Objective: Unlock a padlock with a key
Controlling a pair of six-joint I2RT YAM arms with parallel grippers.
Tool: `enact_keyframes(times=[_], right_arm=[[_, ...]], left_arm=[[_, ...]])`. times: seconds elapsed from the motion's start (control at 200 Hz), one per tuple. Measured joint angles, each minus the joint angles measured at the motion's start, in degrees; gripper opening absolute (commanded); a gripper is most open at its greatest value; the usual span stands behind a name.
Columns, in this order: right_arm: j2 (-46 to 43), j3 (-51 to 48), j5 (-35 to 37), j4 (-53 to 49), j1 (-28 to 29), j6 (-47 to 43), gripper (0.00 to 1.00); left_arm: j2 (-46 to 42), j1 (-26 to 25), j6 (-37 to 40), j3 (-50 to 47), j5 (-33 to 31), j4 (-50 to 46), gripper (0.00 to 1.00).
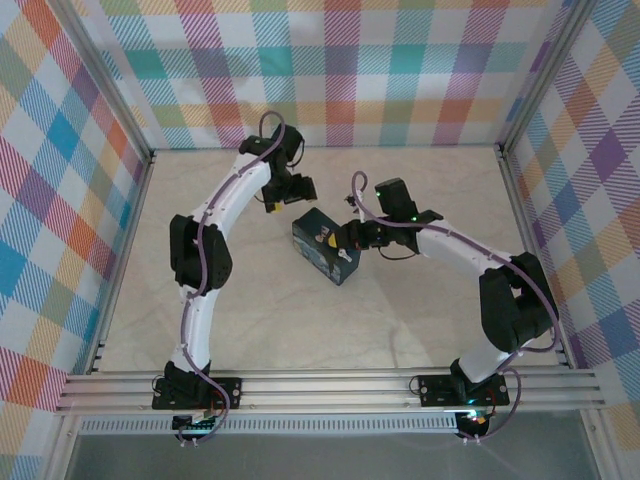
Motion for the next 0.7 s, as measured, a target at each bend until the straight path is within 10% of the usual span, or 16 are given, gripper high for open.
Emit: enact_keyframes(times=[0.7], right_arm=[[-0.2, -1.64, 9.31, 5.57, 6.32, -0.68, 0.12]], left_arm=[[-7.32, -1.77, -24.74, -12.5, 3.85, 5.07, 0.84]])
